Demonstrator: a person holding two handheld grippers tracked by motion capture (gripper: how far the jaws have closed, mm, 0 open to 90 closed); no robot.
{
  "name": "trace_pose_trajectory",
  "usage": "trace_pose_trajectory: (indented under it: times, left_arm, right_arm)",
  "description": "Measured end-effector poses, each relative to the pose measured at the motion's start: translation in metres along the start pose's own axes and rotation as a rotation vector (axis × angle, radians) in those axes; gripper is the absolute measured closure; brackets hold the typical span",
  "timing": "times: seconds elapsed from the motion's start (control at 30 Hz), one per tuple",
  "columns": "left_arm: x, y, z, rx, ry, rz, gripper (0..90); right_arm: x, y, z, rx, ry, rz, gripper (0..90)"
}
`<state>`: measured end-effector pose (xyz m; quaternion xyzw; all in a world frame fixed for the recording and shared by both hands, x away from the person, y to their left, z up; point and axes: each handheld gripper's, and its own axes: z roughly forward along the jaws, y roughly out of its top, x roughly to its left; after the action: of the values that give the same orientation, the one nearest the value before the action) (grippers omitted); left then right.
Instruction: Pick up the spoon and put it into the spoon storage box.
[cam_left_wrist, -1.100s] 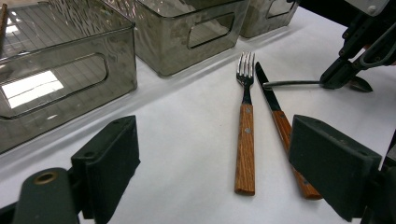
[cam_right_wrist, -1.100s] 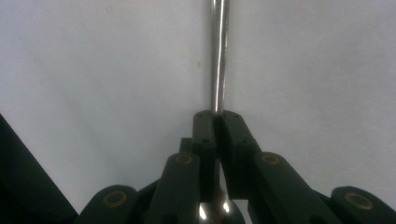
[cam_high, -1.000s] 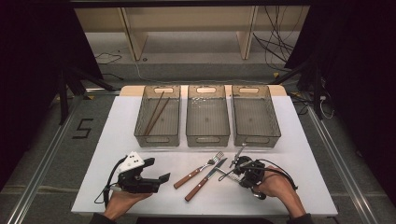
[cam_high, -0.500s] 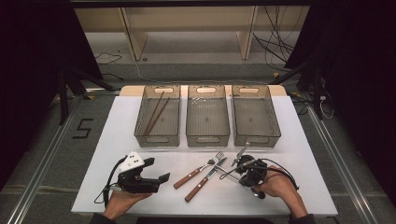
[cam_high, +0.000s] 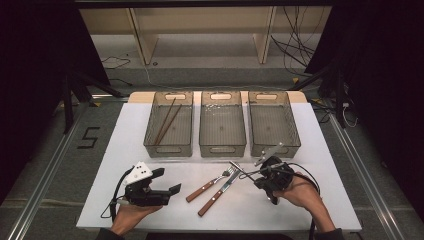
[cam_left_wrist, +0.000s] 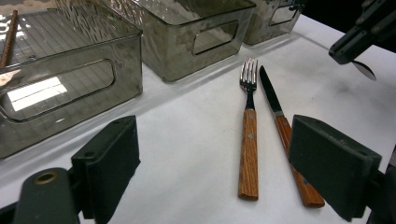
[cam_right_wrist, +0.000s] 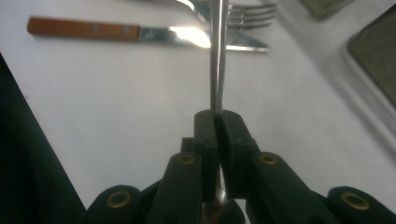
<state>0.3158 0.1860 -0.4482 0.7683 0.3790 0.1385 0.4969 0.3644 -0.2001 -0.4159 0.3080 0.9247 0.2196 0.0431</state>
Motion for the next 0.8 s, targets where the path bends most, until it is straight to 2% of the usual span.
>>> trace_pose_trajectory:
  times: [0.33,0.4,0.8]
  left_arm:
    - [0.001,0.000,0.000,-0.008,0.009,-0.005,16.0]
    - [0.001,0.000,-0.001,-0.010,0.010,-0.006,16.0]
    - [0.003,0.000,-0.002,-0.028,0.015,-0.012,16.0]
  right_arm:
    - [-0.012,0.012,-0.017,-0.159,-0.011,0.061,86.3]
    - [-0.015,0.016,-0.019,-0.189,-0.021,0.057,86.3]
    - [-0.025,0.043,-0.025,-0.285,-0.052,0.094,86.2]
